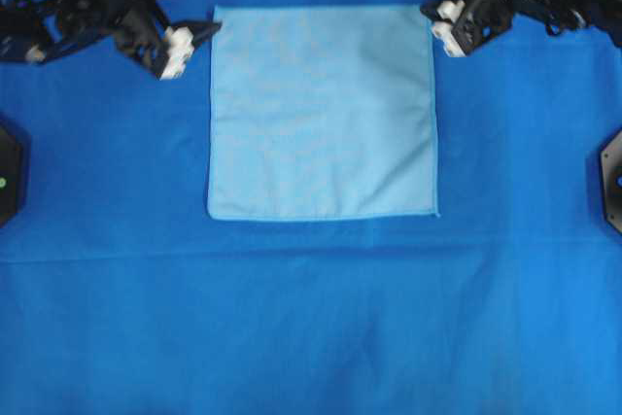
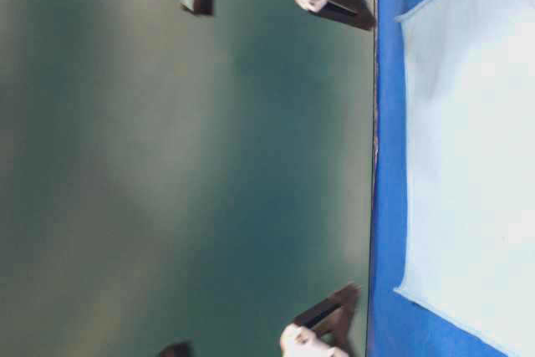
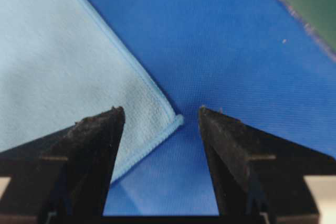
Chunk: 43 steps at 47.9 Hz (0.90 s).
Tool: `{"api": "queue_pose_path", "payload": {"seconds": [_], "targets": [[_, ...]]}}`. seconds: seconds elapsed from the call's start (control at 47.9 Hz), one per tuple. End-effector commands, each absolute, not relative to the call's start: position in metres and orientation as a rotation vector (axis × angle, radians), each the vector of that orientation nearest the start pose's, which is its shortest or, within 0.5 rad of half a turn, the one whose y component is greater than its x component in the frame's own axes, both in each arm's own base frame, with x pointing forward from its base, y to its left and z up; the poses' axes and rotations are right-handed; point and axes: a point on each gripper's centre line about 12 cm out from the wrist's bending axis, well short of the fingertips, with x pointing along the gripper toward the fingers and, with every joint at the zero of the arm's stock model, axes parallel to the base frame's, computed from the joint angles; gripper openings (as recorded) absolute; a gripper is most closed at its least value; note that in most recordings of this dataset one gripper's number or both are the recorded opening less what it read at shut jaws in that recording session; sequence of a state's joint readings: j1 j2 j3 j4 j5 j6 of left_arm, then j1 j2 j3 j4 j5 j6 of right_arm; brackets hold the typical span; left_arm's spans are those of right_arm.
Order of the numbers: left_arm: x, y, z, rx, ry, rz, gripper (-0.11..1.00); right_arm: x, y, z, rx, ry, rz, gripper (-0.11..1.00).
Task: Fold the light blue towel.
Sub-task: 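Move both grippers to the towel's top corners and pinch them, then pull both held top corners down toward the bottom edge, folding in half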
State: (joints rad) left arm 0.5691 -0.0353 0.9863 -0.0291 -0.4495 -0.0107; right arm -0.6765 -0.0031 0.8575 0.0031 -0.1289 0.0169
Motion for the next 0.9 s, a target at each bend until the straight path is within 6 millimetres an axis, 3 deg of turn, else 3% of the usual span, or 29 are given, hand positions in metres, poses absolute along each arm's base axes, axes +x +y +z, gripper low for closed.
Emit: {"api": "queue_pose_path", "payload": {"seconds": [0.0, 0.209, 0.376, 0.459, 0.542, 0.647, 0.772, 0.876], "targets": [[0.282, 0.189, 0.119, -0.178, 0.475, 0.595, 0.87, 0.274, -0.225, 0.122, 0.255, 0.669, -0.664, 0.61], [0.288, 0.195, 0.084, -0.198, 0.544, 0.599, 0.87, 0.275, -0.231, 0.100, 0.271, 0.704, -0.672, 0.61], [0.286, 0.198, 0.079, -0.205, 0.558, 0.607, 0.85, 0.270, -0.236, 0.089, 0.283, 0.720, -0.687, 0.58], [0.286, 0.198, 0.078, -0.208, 0.565, 0.608, 0.81, 0.270, -0.236, 0.089, 0.274, 0.720, -0.683, 0.48], [0.286, 0.198, 0.077, -0.206, 0.576, 0.605, 0.66, 0.270, -0.236, 0.089, 0.269, 0.727, -0.679, 0.28], [0.286, 0.197, 0.077, -0.192, 0.586, 0.597, 0.36, 0.270, -0.235, 0.089, 0.269, 0.732, -0.678, 0.01], [0.286, 0.196, 0.076, -0.193, 0.596, 0.595, 0.04, 0.269, -0.233, 0.088, 0.272, 0.737, -0.675, 0.01], [0.286, 0.196, 0.076, -0.191, 0.595, 0.592, 0.01, 0.270, -0.233, 0.089, 0.272, 0.732, -0.675, 0.01]]}}
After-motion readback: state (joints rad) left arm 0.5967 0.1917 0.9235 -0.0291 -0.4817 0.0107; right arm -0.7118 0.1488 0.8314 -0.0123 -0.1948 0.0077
